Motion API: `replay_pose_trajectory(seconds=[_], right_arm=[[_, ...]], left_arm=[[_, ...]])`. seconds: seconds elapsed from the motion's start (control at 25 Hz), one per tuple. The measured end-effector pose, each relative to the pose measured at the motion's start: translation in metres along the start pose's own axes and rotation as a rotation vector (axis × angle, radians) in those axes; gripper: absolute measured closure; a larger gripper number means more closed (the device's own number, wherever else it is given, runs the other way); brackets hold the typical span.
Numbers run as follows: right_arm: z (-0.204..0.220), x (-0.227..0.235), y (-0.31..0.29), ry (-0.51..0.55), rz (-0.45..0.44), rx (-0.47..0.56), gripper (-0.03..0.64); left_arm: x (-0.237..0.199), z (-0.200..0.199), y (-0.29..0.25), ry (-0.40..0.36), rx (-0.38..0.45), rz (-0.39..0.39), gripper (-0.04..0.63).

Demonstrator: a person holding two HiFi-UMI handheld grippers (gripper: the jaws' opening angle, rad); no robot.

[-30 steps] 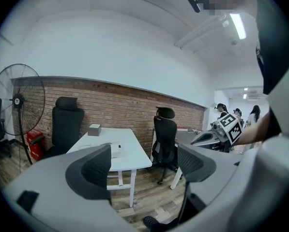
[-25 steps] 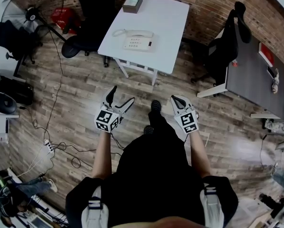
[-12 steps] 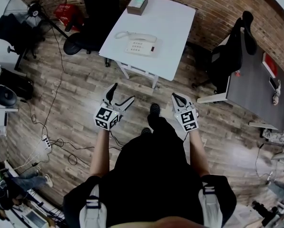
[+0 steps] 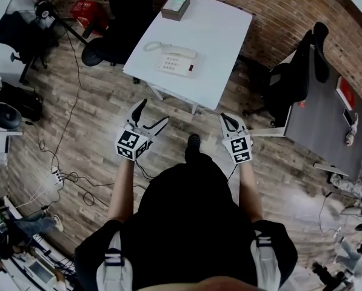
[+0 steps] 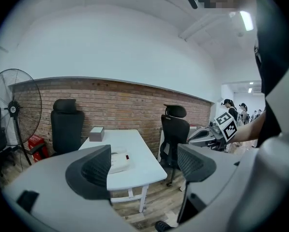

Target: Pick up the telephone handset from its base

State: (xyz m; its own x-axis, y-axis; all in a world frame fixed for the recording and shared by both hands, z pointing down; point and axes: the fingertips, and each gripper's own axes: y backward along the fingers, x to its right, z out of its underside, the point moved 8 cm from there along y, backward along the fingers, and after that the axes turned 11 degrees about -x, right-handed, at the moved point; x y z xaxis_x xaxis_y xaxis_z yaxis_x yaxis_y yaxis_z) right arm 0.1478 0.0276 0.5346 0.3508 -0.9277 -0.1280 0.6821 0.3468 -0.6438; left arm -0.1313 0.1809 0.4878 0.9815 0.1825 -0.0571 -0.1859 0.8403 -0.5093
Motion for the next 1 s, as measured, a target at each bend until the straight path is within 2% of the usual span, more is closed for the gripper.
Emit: replay_pose_trajectory(seconds=[0.16,0.36,0.56,0.72,0.84,1.0], right_arm=[[0.002,0.024,-0.009,-0.030,0.008,0.003,0.618],[-0.001,0.039,-0.027,-0.042,-0.018,0.015,0.618],[-0.016,0.059,-0.050,-0.012,-0.045,0.032,0.618],[-0.030,0.076,-0.067,0.002,-0.067,0.046,0.618],[-0.036,0.080,-0.078,0.034,-0.089,0.040,0.618],[-0.039,0.079,-0.084,0.059,-0.106,0.036,0.618]], left_arm=[[0.003,-0.010,-0.023,-0.020,-0.026,0.014,0.175],[-0.004,-0.025,-0.041,-0.029,-0.030,-0.005,0.175],[-0.013,-0.034,-0.059,-0.023,-0.047,-0.016,0.175],[-0.021,-0.040,-0.068,-0.013,-0.013,-0.050,0.175],[-0.023,-0.040,-0.072,-0.024,0.009,-0.070,0.173],[-0.024,-0.032,-0.077,-0.003,-0.007,-0.080,0.173]])
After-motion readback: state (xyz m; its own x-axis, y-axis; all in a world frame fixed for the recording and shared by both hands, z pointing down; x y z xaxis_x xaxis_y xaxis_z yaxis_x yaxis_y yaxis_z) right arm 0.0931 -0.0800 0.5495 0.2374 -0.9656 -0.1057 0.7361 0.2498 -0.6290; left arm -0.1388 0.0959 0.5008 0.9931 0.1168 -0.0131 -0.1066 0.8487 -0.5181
